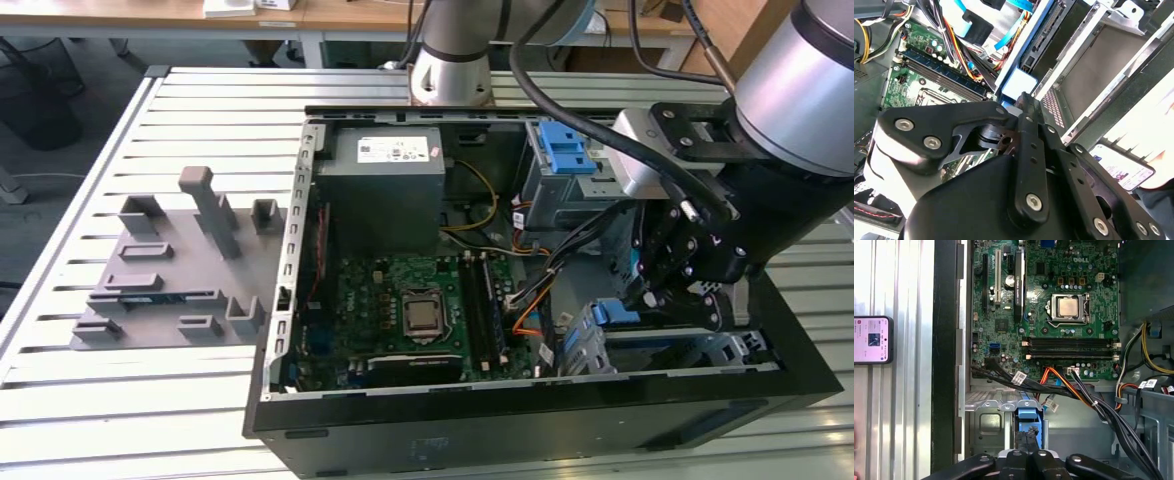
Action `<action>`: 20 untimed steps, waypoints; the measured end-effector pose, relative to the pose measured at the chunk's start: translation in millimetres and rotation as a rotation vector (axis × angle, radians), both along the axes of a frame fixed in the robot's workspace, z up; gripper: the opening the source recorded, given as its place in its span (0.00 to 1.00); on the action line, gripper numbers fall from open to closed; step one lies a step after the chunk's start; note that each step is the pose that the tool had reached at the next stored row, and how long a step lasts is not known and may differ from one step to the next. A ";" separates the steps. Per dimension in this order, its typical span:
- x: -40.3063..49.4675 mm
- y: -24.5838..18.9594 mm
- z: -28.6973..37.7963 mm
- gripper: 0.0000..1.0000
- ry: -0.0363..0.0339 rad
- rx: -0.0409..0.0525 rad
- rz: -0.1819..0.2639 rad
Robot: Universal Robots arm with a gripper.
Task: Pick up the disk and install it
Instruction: 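Insert the disk into the insertion slot, then insert the first disk wire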
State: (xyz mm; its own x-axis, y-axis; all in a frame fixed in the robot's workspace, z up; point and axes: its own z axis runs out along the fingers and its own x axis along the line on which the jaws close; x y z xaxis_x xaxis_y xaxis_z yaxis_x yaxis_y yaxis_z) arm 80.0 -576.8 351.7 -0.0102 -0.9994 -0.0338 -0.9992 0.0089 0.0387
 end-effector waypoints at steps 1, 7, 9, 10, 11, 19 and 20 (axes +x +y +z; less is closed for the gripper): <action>0.0 0.0 0.0 0.11 0.0000 0.0000 0.000; 0.0 0.0 -0.2 0.11 0.0000 0.0000 0.000; 0.0 0.0 -0.2 0.11 0.0000 0.0000 0.000; 0.0 0.0 -0.2 0.11 0.0000 0.0000 0.000; 0.0 0.0 -0.2 0.11 -0.0001 0.0000 0.000; 1.3 0.0 -0.3 0.11 0.0000 0.0001 0.000; 2.9 0.0 -0.3 0.11 0.0000 0.0001 0.000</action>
State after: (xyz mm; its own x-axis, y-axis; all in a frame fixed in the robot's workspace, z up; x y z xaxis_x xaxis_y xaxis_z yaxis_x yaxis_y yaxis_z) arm 82.9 -576.8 351.4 -0.0102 -0.9994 -0.0339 -0.9992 0.0089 0.0387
